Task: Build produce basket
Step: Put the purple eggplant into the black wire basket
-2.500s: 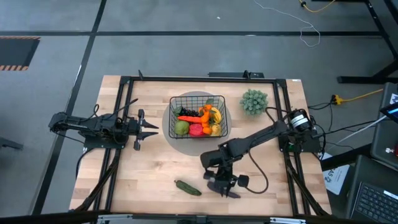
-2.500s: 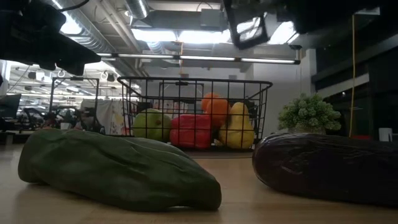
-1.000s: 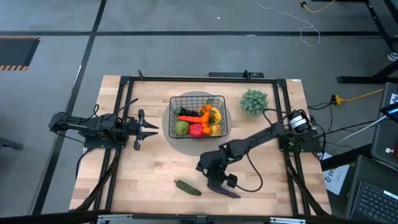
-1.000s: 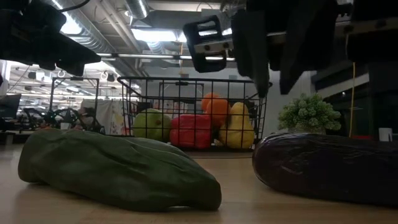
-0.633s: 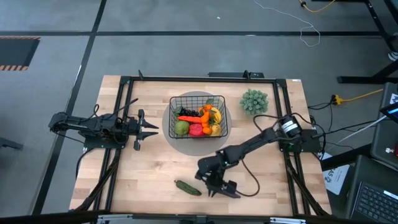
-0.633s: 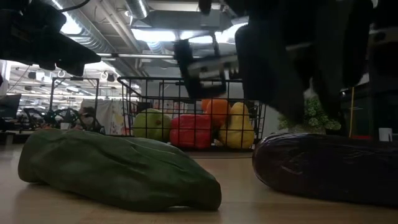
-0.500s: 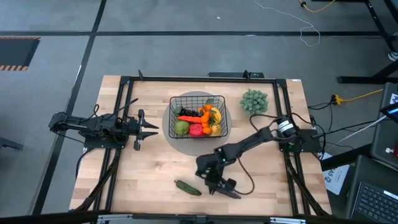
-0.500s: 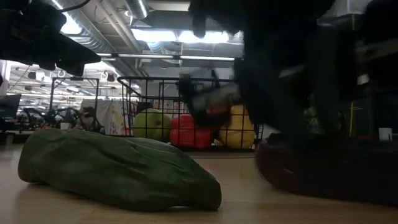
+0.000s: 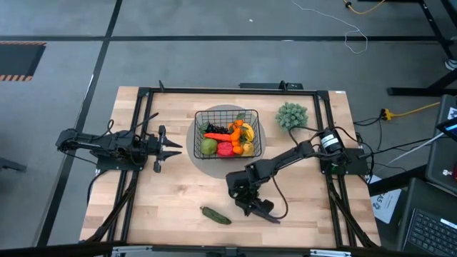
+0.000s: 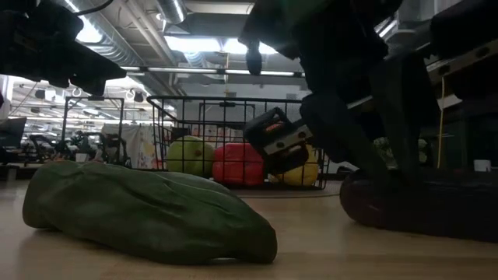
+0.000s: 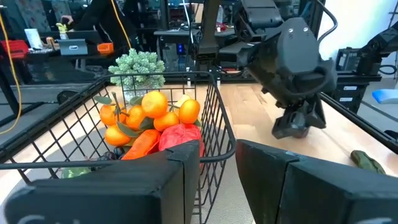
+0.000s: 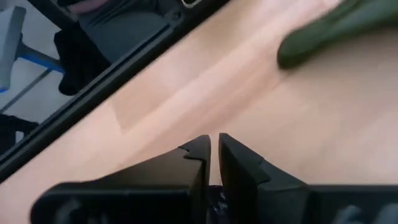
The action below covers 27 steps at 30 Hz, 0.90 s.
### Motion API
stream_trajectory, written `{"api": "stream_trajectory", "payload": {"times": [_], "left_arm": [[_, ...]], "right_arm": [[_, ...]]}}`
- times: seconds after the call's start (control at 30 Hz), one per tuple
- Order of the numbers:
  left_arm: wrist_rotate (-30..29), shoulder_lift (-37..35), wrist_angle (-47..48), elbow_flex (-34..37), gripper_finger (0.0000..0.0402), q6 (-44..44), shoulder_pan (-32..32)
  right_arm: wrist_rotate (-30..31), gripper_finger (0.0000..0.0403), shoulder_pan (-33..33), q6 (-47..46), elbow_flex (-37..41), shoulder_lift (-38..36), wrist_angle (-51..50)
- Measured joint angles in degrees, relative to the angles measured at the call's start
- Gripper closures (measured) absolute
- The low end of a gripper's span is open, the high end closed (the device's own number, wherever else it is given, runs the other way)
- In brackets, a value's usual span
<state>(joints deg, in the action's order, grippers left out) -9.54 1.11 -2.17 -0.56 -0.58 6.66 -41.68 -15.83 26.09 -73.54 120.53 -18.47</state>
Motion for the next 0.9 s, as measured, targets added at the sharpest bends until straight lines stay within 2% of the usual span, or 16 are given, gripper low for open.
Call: {"api": "stream_trajectory", "payload": {"times": [0.13, 0.33, 0.57, 0.73, 0.8, 0.9], "left_arm": [[0.0, 0.02, -0.01, 0.0, 0.0308, 0.0, 0.0], [0.02, 0.02, 0.0, 0.01, 0.0308, 0.0, 0.0], [0.0, 0.02, 0.0, 0.0, 0.0308, 0.0, 0.0], [-0.01, 0.01, 0.0, 0.0, 0.0308, 0.0, 0.0], [-0.02, 0.0, 0.0, 0.0, 0.0308, -0.02, 0.0], [-0.02, 0.02, 0.0, 0.0, 0.0308, -0.02, 0.02]], "right_arm": [[0.84, 0.0362, 1.91, 3.75, 0.09, -1.08, -4.99], [11.15, 0.0362, 3.8, 9.16, 0.22, -2.24, -13.04], [14.42, 0.0368, 3.48, 10.05, -1.35, -2.8, -16.15], [24.72, 0.0399, 1.54, 9.88, -8.53, -2.86, -26.22], [25.41, 0.0398, 0.62, 8.74, -11.63, -2.89, -31.19], [22.07, 0.0399, -1.36, 5.76, -15.61, -2.98, -37.45]]}}
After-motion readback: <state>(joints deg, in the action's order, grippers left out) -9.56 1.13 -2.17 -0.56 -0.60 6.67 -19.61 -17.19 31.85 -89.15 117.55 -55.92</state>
